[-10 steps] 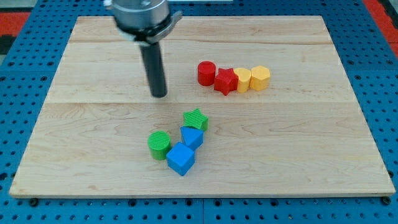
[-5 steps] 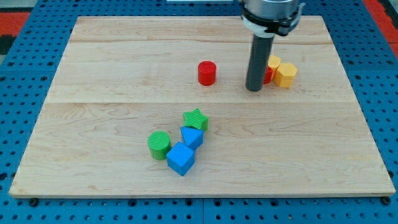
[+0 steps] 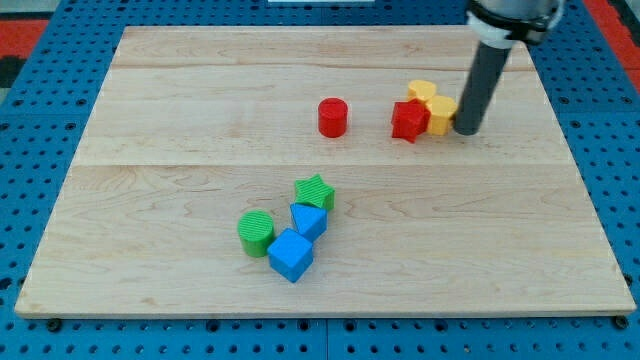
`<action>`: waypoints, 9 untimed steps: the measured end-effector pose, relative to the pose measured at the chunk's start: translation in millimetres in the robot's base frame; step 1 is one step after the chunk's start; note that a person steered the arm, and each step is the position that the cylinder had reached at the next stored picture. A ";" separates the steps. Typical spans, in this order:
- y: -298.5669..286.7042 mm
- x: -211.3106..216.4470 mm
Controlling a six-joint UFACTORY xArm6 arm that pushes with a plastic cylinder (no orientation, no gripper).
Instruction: Separate the yellow blocks from red star
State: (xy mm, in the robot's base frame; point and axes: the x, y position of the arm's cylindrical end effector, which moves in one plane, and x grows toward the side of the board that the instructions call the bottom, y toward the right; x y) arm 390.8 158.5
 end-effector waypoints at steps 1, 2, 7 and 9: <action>-9.2 -20.4; -13.5 -41.4; -55.0 -108.1; -113.8 -108.2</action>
